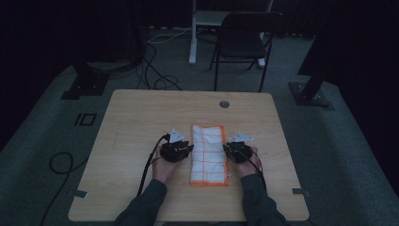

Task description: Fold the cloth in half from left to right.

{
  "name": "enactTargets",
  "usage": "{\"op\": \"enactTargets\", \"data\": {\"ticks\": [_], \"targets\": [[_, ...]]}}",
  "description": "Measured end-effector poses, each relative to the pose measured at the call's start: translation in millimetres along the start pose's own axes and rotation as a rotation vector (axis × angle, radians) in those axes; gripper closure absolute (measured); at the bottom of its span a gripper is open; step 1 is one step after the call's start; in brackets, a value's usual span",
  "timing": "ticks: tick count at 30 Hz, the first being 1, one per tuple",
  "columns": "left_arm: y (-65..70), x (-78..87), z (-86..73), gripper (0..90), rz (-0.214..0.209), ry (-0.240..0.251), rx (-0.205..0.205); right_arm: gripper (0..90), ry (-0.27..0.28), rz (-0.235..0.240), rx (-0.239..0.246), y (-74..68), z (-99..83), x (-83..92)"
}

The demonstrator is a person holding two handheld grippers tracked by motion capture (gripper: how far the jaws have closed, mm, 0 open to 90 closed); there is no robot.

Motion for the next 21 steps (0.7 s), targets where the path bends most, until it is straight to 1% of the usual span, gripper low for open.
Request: {"op": "enactTargets", "data": {"ticks": [6, 21], "targets": [[-0.9, 0.5, 0.3, 69.6, 0.004, 0.002, 0.000, 74.0, 0.003, 0.005, 0.001, 0.3, 0.0, -1.1], [-8.2, -0.3, 1.7, 67.7, 0.022, 0.005, 0.003, 70.4, 0.010, 0.008, -0.005, 0.5, 0.3, -1.7]]}}
Point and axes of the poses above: each handheld gripper's, and its own axes: x roughly backward along the jaws, z roughly out of its top, y roughly to its right, the point moved 7 cm from there along -x, roughly forward along the jaws, and after that the axes turned 2 degrees about y, right-handed, at the moved point
